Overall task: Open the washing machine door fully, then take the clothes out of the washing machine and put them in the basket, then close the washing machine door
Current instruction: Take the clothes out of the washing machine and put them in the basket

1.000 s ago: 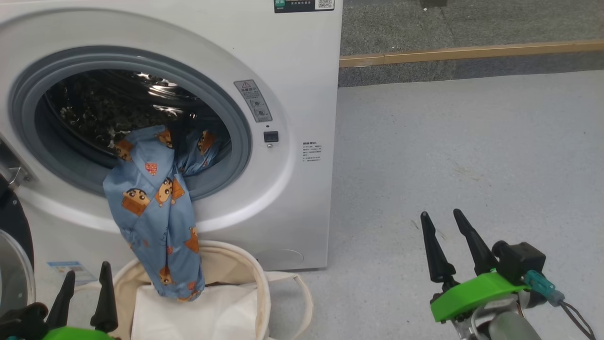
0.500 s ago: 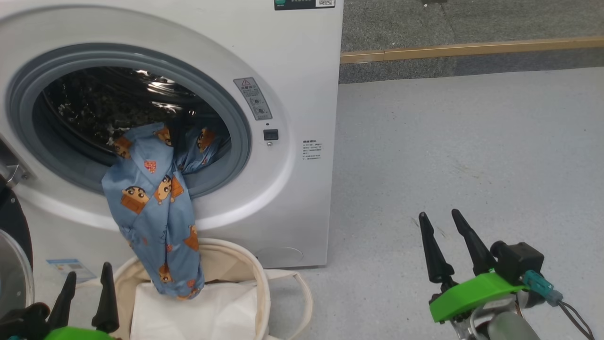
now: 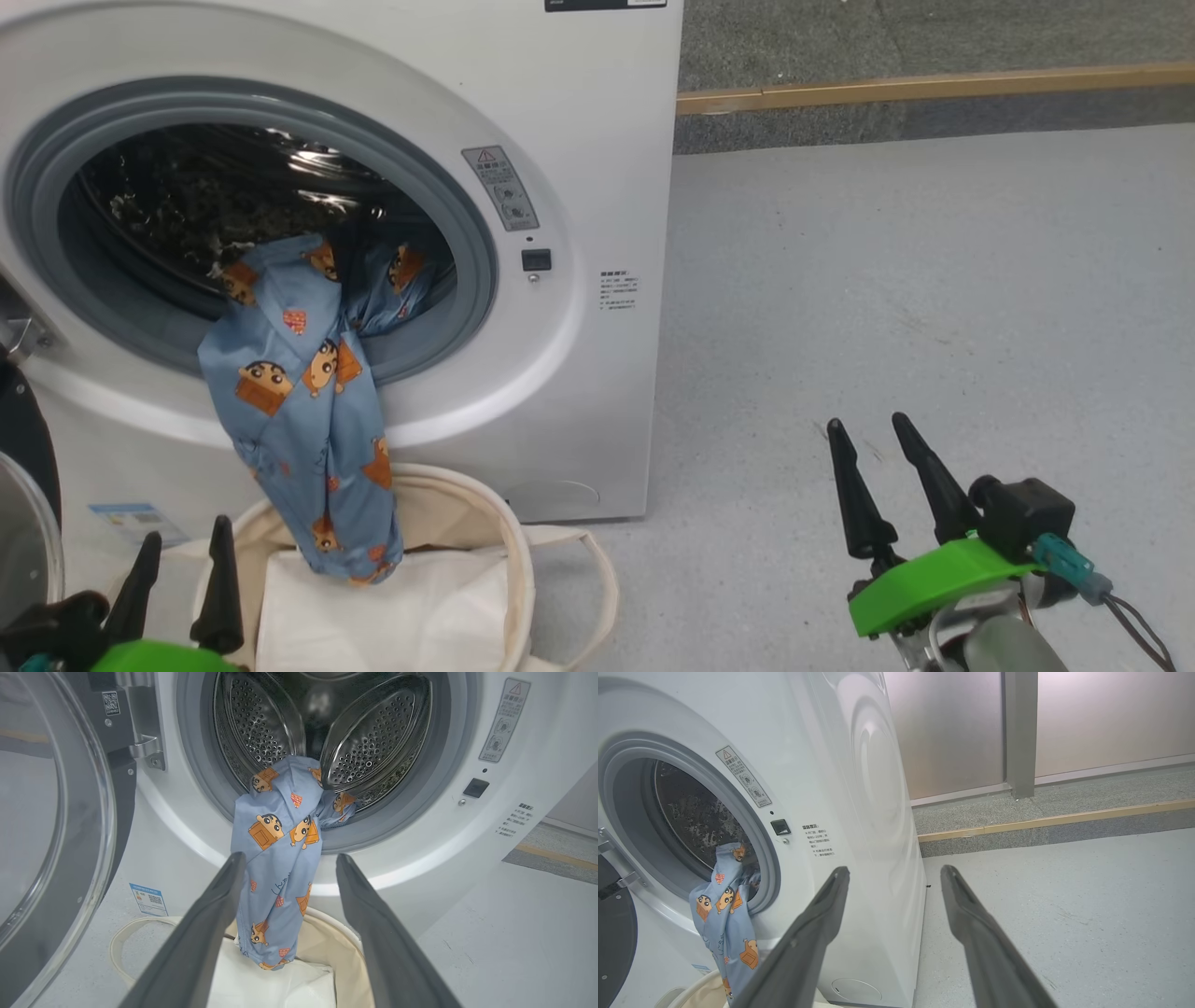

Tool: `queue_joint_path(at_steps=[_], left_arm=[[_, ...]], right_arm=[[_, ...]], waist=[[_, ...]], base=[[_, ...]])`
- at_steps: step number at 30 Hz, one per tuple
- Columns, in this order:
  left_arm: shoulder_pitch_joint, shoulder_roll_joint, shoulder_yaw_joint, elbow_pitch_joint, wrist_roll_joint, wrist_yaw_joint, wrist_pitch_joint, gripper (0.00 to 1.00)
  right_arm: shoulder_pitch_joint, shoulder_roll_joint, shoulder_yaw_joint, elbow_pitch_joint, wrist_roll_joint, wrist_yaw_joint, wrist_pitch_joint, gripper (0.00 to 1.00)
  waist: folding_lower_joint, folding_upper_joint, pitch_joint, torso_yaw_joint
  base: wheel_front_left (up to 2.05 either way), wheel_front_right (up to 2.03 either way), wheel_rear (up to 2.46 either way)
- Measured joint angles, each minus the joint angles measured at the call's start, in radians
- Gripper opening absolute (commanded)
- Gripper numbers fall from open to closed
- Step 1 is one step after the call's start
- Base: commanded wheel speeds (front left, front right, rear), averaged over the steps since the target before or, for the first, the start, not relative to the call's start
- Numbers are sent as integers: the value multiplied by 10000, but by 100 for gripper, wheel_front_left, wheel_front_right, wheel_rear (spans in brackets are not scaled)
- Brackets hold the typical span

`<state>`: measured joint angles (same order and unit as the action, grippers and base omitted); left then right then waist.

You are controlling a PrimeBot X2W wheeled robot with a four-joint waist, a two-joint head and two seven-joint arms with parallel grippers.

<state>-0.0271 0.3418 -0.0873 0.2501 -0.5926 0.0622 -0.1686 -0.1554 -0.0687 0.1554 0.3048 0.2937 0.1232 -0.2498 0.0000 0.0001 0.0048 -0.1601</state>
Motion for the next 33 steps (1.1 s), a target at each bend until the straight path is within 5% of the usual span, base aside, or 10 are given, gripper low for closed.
queue_joint_path(at_steps=[16, 33], left_arm=[[-4066, 378, -1241, 2288, 487, -1074, 1108, 100], [-9125, 767, -2458, 8218, 2061, -1511, 1210, 100]], right_arm=[[-539, 2, -92, -485, -19, 0, 0, 100], [-1576, 88, -186, -871, -17, 0, 0, 100]], waist=[[0, -1, 1334, -92], [2, -1, 3419, -963]], base=[[0, 0, 0], [0, 0, 0]])
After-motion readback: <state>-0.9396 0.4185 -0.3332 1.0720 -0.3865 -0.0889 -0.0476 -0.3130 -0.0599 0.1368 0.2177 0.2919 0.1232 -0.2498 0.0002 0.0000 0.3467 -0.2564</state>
